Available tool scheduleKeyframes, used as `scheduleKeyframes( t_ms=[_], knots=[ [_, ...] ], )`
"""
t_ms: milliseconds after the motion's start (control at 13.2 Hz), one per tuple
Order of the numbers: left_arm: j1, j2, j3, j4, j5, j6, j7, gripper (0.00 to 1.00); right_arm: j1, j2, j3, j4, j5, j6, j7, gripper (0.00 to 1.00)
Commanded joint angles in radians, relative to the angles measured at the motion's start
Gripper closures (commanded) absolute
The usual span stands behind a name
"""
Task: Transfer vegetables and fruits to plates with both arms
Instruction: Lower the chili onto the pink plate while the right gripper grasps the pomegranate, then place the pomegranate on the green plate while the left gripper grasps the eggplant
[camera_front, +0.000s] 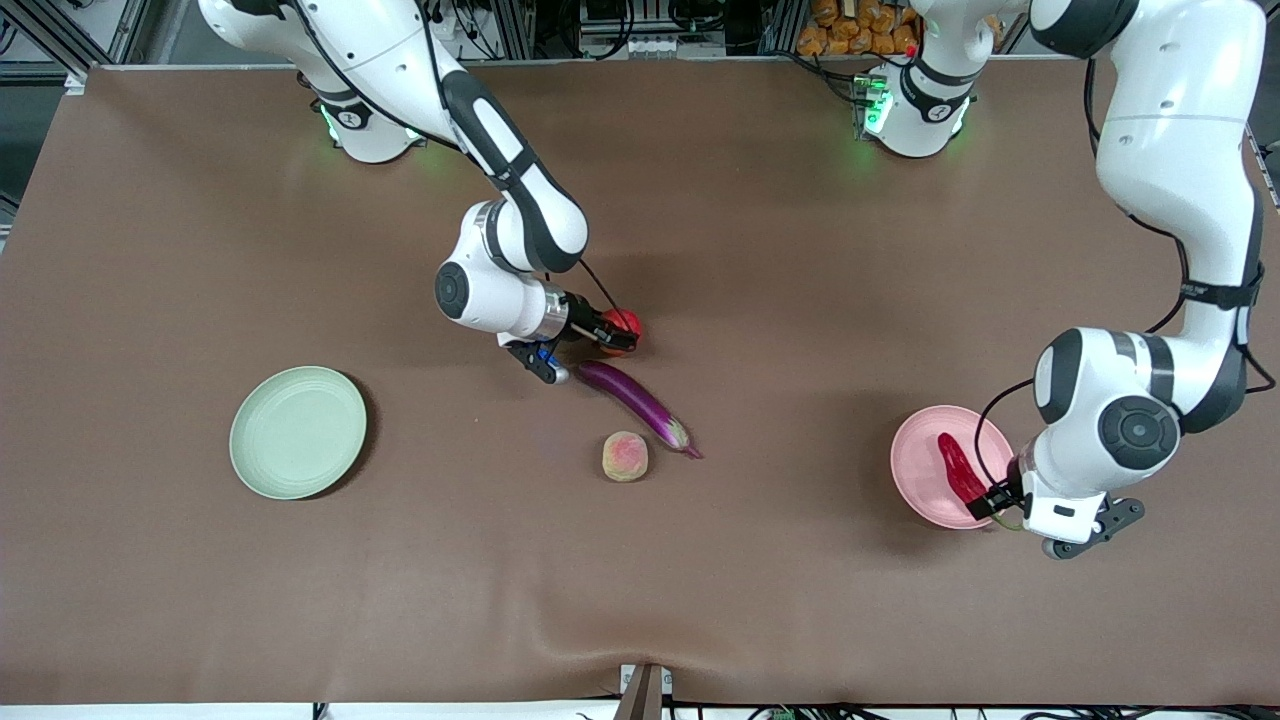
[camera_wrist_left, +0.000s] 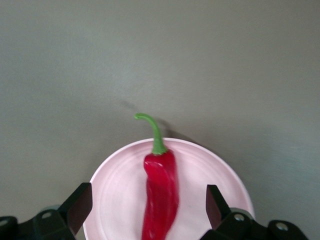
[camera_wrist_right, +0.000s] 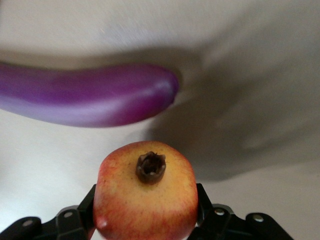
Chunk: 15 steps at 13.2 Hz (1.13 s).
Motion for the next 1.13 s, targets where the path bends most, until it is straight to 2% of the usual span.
scheduleKeyframes(
  t_ms=[0, 151, 226, 377, 604, 830, 1057],
  knots=[
    [-0.025, -0.066, -0.042, -0.014, 0.009, -0.041, -0.026, 0.00, -0.074, -0.130, 0.004, -0.085, 0.026, -0.017, -0.012, 0.84],
    [-0.025, -0.082, -0.105, -0.011, 0.006, -0.057, -0.071, 0.00, -0.157, -0.191, -0.002, -0.100, 0.007, -0.107, -0.014, 0.84],
    [-0.026, -0.083, -0.127, -0.011, 0.006, -0.069, -0.115, 0.00, -0.200, -0.211, -0.016, -0.099, -0.045, -0.175, -0.014, 0.86],
    [-0.058, -0.083, -0.173, -0.011, 0.006, -0.080, -0.230, 0.00, -0.284, -0.248, -0.051, -0.067, -0.255, -0.322, -0.019, 0.86],
    [-0.181, -0.051, -0.172, 0.009, 0.007, -0.081, -0.417, 0.00, -0.448, -0.251, -0.060, 0.054, -0.455, -0.547, -0.096, 0.86],
    [-0.299, 0.022, -0.164, 0.086, 0.010, -0.071, -0.571, 0.00, -0.579, -0.239, -0.060, 0.131, -0.648, -0.606, -0.283, 0.85],
    [-0.396, 0.054, -0.159, 0.092, 0.010, -0.051, -0.692, 0.00, -0.672, -0.227, -0.060, 0.154, -0.777, -0.605, -0.483, 0.84]
  ],
)
